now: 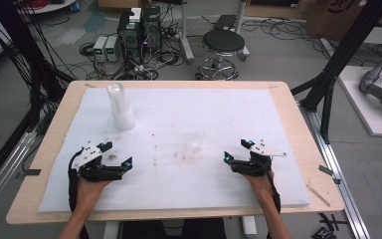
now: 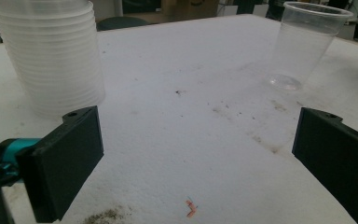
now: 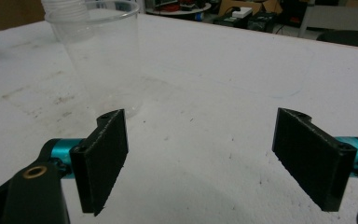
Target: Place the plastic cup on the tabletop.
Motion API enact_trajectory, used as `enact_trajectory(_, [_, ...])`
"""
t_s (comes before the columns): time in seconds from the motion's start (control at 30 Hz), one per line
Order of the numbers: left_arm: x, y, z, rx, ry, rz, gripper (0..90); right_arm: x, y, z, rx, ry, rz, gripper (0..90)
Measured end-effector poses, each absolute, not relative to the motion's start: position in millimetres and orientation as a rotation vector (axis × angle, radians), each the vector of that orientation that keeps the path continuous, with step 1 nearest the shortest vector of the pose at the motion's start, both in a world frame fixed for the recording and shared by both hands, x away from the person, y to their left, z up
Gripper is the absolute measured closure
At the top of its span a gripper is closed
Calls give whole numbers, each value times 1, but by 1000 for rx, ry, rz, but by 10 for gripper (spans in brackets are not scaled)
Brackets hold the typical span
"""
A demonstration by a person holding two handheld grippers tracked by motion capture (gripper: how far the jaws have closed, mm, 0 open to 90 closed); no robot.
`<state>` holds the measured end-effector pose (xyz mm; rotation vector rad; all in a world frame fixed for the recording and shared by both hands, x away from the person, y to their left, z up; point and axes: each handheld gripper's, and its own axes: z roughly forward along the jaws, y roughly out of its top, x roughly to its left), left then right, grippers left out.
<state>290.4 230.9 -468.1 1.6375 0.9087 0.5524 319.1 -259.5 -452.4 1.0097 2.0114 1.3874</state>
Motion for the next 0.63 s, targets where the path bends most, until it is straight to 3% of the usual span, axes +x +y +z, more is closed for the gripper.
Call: enact_trajectory(0.63, [292,233,-468,1620,923,538,17,320,-256,-453,999,2051,1330,182])
